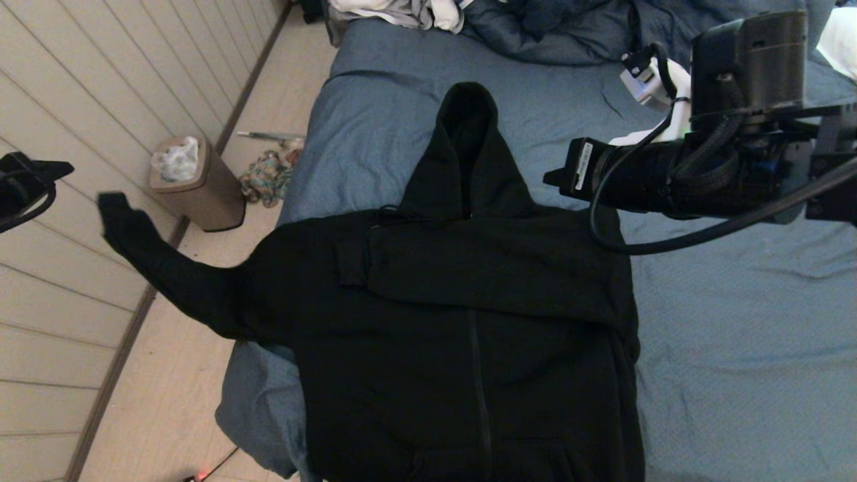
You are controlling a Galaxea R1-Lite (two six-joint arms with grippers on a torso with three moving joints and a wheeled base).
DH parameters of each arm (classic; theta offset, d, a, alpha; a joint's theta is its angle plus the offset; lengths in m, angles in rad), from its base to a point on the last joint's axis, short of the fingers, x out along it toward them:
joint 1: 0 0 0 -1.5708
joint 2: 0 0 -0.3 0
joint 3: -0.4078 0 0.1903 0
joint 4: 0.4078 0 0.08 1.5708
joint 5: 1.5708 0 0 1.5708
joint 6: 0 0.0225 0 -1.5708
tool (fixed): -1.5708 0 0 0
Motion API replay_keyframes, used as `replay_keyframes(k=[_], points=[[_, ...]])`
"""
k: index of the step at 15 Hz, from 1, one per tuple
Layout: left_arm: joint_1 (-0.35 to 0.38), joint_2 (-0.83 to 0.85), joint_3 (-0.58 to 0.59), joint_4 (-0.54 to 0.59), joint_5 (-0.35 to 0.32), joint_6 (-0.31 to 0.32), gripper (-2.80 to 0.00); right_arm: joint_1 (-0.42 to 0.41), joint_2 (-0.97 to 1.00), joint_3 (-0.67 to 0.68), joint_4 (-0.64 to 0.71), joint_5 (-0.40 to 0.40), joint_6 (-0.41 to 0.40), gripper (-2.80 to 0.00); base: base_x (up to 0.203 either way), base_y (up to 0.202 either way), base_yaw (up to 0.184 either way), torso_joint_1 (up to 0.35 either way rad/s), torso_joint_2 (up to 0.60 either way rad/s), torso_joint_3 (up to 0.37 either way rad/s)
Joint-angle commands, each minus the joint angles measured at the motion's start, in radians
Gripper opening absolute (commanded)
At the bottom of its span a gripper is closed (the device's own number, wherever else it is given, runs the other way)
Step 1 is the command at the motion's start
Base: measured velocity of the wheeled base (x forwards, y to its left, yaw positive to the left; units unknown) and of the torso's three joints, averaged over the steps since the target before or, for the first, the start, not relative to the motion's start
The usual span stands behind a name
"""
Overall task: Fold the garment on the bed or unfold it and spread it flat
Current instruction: Unfold the black sweatshirt
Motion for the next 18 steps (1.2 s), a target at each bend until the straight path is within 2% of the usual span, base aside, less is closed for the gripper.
replay_keyframes(k=[1, 5, 6, 8, 9, 12, 15, 16, 18], points=[[0.006, -0.014, -0.002, -0.002, -0.001, -0.006, 0.0, 0.001, 0.005, 0.0, 0.0, 0.0, 0.002, -2.8, 0.0, 0.0, 0.0, 0.0, 0.0, 0.0], [0.009, -0.031, 0.011, 0.018, -0.018, -0.007, 0.0, 0.001, 0.01, -0.002, 0.002, 0.0, 0.002, -2.8, 0.0, 0.0, 0.0, 0.0, 0.0, 0.0], [-0.026, -0.042, 0.034, 0.032, -0.027, -0.007, 0.0, 0.001, 0.011, -0.003, 0.004, 0.0, 0.002, -2.8, 0.0, 0.0, 0.0, 0.0, 0.0, 0.0], [-0.173, -0.076, 0.096, 0.051, -0.037, -0.006, 0.0, 0.001, 0.018, 0.0, 0.006, -0.001, 0.002, -2.8, 0.0, 0.0, 0.0, 0.0, 0.0, 0.0], [-0.251, -0.101, 0.137, 0.062, -0.04, -0.005, -2.8, 0.001, 0.016, 0.004, 0.006, -0.002, 0.002, -2.8, 0.0, 0.0, 0.0, 0.0, 0.0, 0.0], [-0.425, -0.171, 0.184, 0.189, -0.052, -0.001, -2.8, -0.001, 0.019, 0.004, 0.018, -0.002, -0.006, -2.8, 0.0, 0.0, 0.0, 0.0, 0.0, 0.0], [-0.576, -0.193, 0.209, 0.263, -0.049, -0.007, -2.8, -0.029, 0.078, 0.008, 0.085, -0.008, -0.035, -2.8, 0.0, 0.0, 0.0, 0.0, 0.0, 0.0], [-0.618, -0.198, 0.213, 0.298, -0.045, -0.008, -2.8, -0.028, 0.099, 0.009, 0.096, -0.006, -0.035, -2.8, 0.0, 0.0, 0.0, 0.0, 0.0, 0.0], [-0.635, -0.209, 0.215, 0.327, -0.044, -0.011, -2.8, 0.012, 0.156, 0.009, 0.1, -0.006, -0.029, -2.8, 0.0, 0.0, 0.0, 0.0, 0.0, 0.0]])
